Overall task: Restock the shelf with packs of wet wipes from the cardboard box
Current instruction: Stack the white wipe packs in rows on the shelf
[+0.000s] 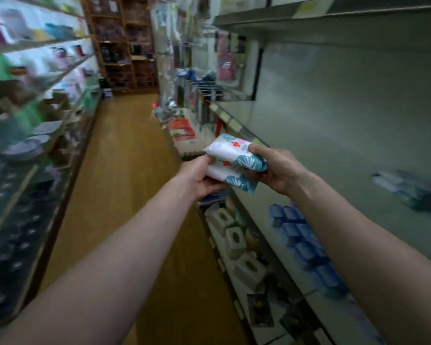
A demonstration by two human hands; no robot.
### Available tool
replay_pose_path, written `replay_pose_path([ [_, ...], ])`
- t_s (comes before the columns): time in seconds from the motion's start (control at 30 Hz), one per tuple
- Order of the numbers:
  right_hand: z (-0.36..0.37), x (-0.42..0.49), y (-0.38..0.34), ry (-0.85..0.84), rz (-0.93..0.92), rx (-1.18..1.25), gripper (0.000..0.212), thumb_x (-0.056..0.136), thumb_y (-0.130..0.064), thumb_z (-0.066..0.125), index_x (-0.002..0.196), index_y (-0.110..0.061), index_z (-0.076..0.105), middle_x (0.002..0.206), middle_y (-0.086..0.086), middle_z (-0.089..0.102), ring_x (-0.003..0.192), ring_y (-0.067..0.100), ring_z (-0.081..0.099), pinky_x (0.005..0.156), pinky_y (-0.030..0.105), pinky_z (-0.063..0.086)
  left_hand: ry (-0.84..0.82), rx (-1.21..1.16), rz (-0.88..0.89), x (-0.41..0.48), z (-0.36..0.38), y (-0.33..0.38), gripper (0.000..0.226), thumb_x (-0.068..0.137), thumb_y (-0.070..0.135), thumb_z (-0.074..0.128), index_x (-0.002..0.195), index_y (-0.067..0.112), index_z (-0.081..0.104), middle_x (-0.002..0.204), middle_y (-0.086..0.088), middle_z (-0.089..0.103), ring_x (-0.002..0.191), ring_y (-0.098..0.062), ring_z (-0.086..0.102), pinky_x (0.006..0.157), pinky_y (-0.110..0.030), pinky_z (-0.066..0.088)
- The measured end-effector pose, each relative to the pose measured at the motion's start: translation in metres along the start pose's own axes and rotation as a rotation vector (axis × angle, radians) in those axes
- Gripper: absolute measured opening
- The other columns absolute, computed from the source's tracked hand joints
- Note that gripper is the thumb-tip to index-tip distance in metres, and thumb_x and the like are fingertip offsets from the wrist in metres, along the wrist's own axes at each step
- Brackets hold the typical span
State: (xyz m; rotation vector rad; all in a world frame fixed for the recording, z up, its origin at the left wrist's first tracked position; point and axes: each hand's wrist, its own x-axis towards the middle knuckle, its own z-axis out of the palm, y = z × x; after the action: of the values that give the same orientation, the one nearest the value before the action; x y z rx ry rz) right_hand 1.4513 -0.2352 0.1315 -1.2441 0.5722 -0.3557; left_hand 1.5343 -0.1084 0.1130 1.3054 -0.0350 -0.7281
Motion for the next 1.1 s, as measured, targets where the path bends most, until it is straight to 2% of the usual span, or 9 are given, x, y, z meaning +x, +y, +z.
replay_pose_path([
  [0.1,-0.050,0.000,-0.019,0.116,-0.060,-0.001,0.010,0.088,-0.009,0.065,0.095,-0.003,0.061,0.076,0.011,0.066,0.050,0.014,0.065,0.044,0.023,0.052,-0.106,0.023,-0.025,0.011,0.057,-0.006,0.013,0.099,0.011,0.045,0.090,0.013,0.055,0.088,-0.012,0.064,0.075,-0.024,0.063,0.070,-0.041,0.052],
  [0.23,-0.110,-0.005,-0.044,0.256,-0.125,-0.043,0.015,0.082,-0.005,0.070,0.077,-0.010,0.056,0.075,0.010,0.063,0.058,0.018,0.064,0.047,0.030,0.056,-0.238,0.052,-0.079,0.018,0.125,-0.016,0.018,0.100,0.012,0.043,0.088,0.012,0.056,0.081,-0.011,0.063,0.070,-0.022,0.062,0.058,-0.037,0.055],
  [0.43,-0.182,-0.015,-0.064,0.450,-0.148,-0.111,0.009,0.089,-0.002,0.058,0.094,-0.009,0.061,0.083,0.009,0.065,0.065,0.019,0.065,0.054,0.030,0.056,-0.400,0.052,-0.186,0.032,0.199,-0.032,0.014,0.099,0.015,0.048,0.089,0.010,0.056,0.084,-0.014,0.063,0.072,-0.025,0.061,0.044,-0.036,0.055],
  [0.5,-0.200,-0.017,-0.068,0.526,-0.160,-0.118,0.017,0.091,0.000,0.051,0.081,-0.010,0.060,0.077,0.009,0.065,0.064,0.019,0.064,0.055,0.029,0.056,-0.465,0.105,-0.125,0.038,0.218,-0.037,0.012,0.099,0.010,0.045,0.100,0.009,0.057,0.092,-0.015,0.063,0.075,-0.025,0.062,0.044,-0.036,0.056],
  [0.6,-0.221,-0.018,-0.072,0.626,-0.172,-0.143,0.025,0.090,0.002,0.048,0.070,-0.011,0.058,0.070,0.009,0.062,0.058,0.018,0.062,0.048,0.024,0.053,-0.573,0.139,-0.034,0.052,0.244,-0.042,0.035,0.097,0.002,0.045,0.130,0.011,0.049,0.120,-0.021,0.060,0.087,-0.031,0.066,0.050,-0.037,0.057],
  [0.67,-0.232,-0.017,-0.076,0.681,-0.170,-0.171,0.027,0.089,0.002,0.047,0.066,-0.012,0.054,0.068,0.009,0.059,0.057,0.018,0.060,0.047,0.026,0.054,-0.616,0.170,-0.015,0.060,0.258,-0.042,0.037,0.096,0.001,0.048,0.131,0.012,0.049,0.122,-0.021,0.058,0.088,-0.032,0.066,0.052,-0.036,0.057],
  [0.83,-0.249,-0.004,-0.084,0.829,-0.163,-0.215,0.022,0.094,-0.004,0.044,0.077,-0.008,0.056,0.080,0.013,0.061,0.066,0.021,0.062,0.058,0.034,0.058,-0.785,0.236,-0.073,0.077,0.283,-0.033,0.017,0.097,0.002,0.045,0.106,0.008,0.058,0.106,-0.017,0.062,0.082,-0.027,0.064,0.053,-0.035,0.059],
  [0.97,-0.261,0.012,-0.091,0.981,-0.152,-0.233,0.024,0.097,-0.011,0.043,0.092,0.000,0.064,0.088,0.014,0.066,0.079,0.027,0.067,0.073,0.044,0.059,-0.814,0.188,-0.178,0.094,0.299,-0.021,0.017,0.094,0.003,0.038,0.095,0.004,0.054,0.098,-0.019,0.059,0.085,-0.034,0.061,0.063,-0.047,0.055],
  [1.1,-0.265,0.023,-0.094,1.091,-0.160,-0.267,0.025,0.097,-0.008,0.043,0.095,0.001,0.066,0.086,0.015,0.063,0.076,0.025,0.063,0.070,0.042,0.058,-0.905,0.260,-0.240,0.116,0.316,-0.019,0.035,0.097,0.036,0.041,0.103,0.004,0.056,0.108,-0.019,0.061,0.091,-0.033,0.063,0.068,-0.045,0.056],
])
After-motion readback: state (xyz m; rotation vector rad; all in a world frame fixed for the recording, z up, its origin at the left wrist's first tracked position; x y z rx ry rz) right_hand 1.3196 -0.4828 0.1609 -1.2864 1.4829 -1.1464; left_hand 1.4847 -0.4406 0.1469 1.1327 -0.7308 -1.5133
